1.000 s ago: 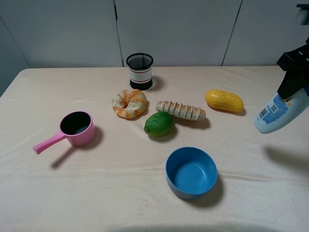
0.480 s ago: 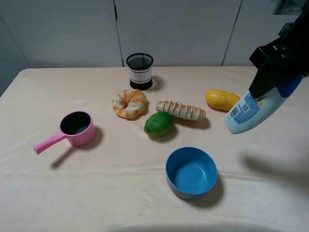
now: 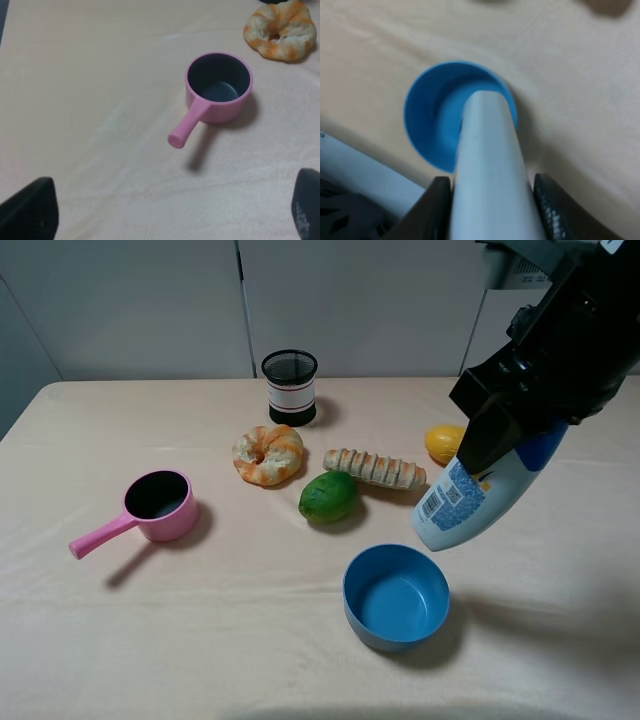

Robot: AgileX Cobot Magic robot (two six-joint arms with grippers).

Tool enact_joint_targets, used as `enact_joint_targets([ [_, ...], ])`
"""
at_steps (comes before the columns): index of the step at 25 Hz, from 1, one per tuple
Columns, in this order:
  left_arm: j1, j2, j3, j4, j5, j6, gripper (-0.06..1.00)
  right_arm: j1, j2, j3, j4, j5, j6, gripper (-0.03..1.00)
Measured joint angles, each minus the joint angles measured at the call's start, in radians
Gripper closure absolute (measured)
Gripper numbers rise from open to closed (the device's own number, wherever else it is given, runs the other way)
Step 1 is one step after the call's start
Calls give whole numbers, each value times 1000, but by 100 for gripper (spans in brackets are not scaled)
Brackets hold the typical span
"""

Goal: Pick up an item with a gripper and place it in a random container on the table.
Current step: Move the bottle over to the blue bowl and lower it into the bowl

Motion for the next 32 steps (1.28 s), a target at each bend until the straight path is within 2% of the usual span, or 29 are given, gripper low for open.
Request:
enact_joint_targets([
  [12,0,0,0,0,0,0,0,127,1,0,0,-8,74,70],
  [32,0,0,0,0,0,0,0,135,222,1,3,-64,75,70],
])
